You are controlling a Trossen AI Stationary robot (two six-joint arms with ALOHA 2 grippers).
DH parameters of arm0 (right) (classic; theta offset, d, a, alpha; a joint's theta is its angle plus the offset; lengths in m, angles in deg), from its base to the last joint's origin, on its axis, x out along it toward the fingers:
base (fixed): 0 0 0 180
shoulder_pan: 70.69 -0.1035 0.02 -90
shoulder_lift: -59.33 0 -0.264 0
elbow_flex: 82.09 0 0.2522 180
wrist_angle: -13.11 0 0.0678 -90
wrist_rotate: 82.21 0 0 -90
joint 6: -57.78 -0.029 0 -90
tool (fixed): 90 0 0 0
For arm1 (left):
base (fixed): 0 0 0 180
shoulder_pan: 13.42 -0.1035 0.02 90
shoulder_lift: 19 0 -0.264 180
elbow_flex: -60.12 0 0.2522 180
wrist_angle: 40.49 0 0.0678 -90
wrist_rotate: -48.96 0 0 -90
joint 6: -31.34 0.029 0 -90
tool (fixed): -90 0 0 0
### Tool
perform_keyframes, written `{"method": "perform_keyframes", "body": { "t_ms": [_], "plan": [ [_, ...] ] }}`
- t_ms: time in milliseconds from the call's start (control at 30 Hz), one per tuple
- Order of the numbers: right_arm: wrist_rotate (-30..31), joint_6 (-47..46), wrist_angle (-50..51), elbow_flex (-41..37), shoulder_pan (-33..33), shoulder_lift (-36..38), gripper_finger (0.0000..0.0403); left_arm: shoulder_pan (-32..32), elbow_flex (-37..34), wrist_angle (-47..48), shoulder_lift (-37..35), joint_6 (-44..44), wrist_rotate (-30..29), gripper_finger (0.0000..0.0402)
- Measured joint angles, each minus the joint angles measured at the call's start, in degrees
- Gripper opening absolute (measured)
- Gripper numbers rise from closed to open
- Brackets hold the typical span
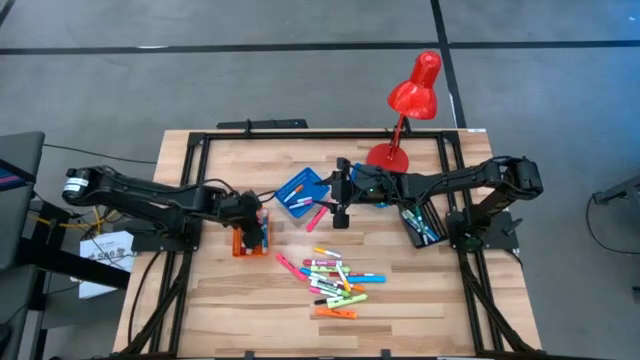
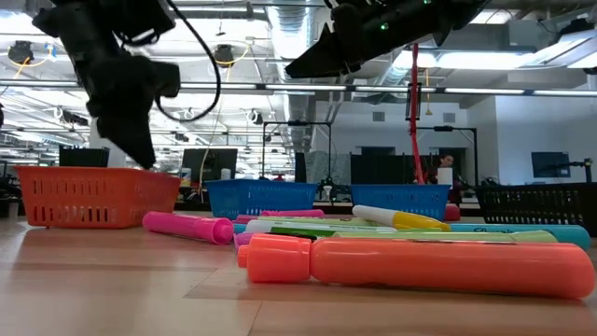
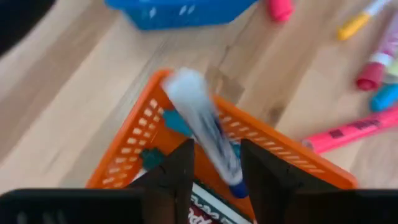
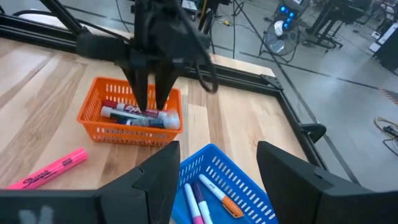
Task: Pick & Place Markers
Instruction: Put the large dark blue marker pen into the orange bin, then put the bottom large pink highlighter pen into the right blue bin
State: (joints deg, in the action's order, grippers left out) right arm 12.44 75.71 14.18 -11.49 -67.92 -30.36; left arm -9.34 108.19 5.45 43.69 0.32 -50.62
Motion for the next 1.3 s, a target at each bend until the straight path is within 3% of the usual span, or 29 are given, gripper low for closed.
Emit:
{"method": "perform_keyframes", "body": {
  "t_ms": [233,467,633,867,1100,1300],
  "plan": [
    [-0.1,0.0,0.0,0.0,0.0,0.0,0.0204,0.0,3.2,-0.4,-9.2,5.1,-0.3,0.0139],
    [-0.4,0.0,0.3,0.0,-0.1,0.0,0.0204,1.4,3.4,-9.9,-13.3,6.7,-0.3,0.0140],
    [-0.4,-3.5,0.5,0.0,-0.1,0.0,0.0204,5.1,3.5,-15.9,-8.3,11.9,-0.2,0.0140],
    [-0.4,-4.5,4.1,0.0,-0.1,0.0,0.0205,10.8,3.4,-19.2,4.9,23.6,3.4,0.0140],
    [-0.4,-9.1,5.3,0.0,-0.1,0.0,0.0205,11.0,4.0,-24.1,17.9,28.4,7.3,0.0140],
    [-0.3,-10.3,8.2,0.0,-0.1,0.0,0.0205,10.8,4.6,-25.2,23.1,34.9,9.2,0.0140]
  ]
}}
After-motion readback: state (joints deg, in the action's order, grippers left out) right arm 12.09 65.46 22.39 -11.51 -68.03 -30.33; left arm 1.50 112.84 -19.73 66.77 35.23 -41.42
